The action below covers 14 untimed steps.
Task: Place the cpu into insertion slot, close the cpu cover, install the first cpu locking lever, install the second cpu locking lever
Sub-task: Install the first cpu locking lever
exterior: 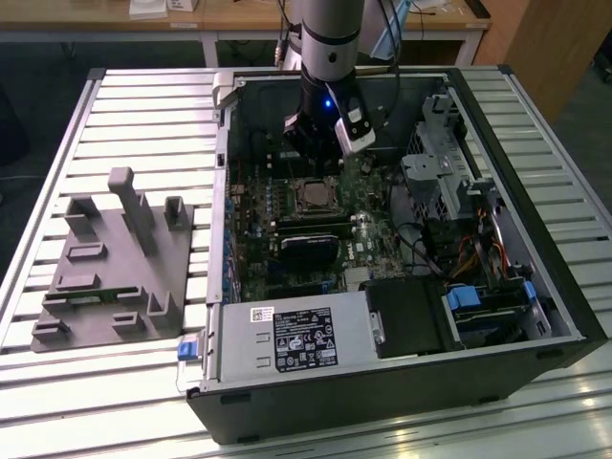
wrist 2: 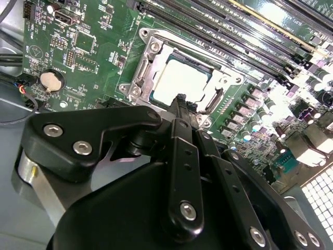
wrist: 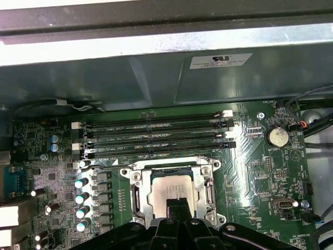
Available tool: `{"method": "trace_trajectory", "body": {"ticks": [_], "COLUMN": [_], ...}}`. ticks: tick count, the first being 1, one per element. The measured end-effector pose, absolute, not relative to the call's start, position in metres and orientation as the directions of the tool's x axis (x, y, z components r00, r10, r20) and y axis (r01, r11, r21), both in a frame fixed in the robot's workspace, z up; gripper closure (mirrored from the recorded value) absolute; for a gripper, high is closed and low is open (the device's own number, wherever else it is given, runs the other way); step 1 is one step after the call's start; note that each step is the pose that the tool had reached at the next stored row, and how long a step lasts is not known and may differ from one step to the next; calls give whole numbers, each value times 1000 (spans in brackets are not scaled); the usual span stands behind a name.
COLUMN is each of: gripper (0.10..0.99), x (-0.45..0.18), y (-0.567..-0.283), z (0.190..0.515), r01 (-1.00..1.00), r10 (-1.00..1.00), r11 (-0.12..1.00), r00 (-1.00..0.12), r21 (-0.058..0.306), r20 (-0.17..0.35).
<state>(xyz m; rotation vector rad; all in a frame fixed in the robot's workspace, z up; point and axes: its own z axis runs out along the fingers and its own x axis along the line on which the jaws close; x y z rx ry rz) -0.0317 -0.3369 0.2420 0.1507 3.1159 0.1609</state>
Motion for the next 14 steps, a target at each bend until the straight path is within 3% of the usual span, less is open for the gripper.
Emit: {"method": "trace_trajectory", "body": {"ticks": [14], "gripper": [980], "x": [-46], "y": [-337], "z": [242], "r01": [95], "r10": [97], "r11": [990], "r00": [-995], "r21": [104], "r20": [-16]}}
